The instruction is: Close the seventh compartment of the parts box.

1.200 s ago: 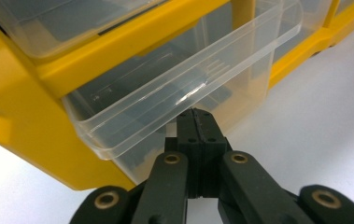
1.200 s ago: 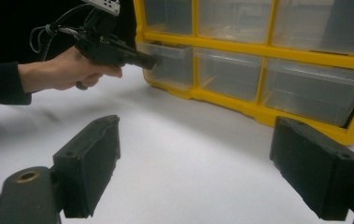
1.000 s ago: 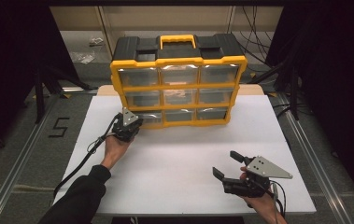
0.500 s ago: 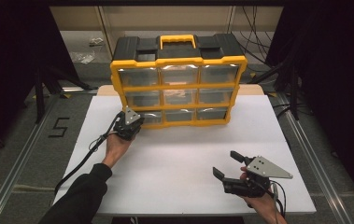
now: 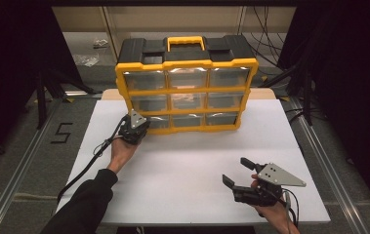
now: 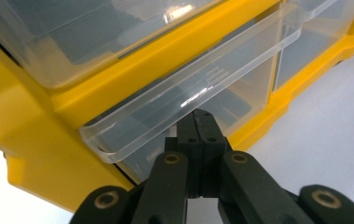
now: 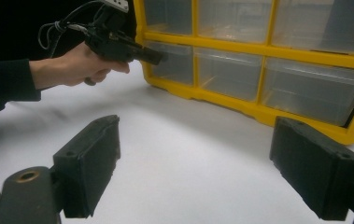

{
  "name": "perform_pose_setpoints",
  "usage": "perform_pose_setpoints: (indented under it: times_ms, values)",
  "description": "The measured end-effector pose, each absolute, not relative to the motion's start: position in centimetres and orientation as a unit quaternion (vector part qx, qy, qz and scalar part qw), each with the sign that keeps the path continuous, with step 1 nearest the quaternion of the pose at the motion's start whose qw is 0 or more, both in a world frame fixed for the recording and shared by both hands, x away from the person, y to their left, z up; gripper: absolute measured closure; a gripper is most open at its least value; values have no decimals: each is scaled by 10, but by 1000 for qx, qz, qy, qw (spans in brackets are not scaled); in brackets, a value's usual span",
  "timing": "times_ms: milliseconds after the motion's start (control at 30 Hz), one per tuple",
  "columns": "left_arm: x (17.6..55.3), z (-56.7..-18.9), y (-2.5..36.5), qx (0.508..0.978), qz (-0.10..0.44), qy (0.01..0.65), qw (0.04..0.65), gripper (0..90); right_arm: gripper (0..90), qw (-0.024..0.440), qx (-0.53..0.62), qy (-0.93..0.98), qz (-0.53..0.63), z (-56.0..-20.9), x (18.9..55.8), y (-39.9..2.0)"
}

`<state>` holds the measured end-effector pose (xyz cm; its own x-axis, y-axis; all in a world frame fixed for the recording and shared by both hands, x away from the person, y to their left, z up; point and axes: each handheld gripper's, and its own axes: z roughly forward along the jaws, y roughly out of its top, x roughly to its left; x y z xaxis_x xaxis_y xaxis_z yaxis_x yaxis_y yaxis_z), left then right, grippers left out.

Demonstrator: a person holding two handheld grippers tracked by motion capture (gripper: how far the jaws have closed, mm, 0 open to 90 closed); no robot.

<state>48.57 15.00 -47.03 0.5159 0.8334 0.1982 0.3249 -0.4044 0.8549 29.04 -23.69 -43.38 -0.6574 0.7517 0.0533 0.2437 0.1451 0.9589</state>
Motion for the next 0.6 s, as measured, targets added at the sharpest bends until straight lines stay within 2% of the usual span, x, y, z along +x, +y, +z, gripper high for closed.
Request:
perform_pose_setpoints:
  times_ms: [600]
  values:
    - [490, -471, 151, 772, 326, 377, 396, 895, 171, 229, 344, 721, 556, -434, 290, -237]
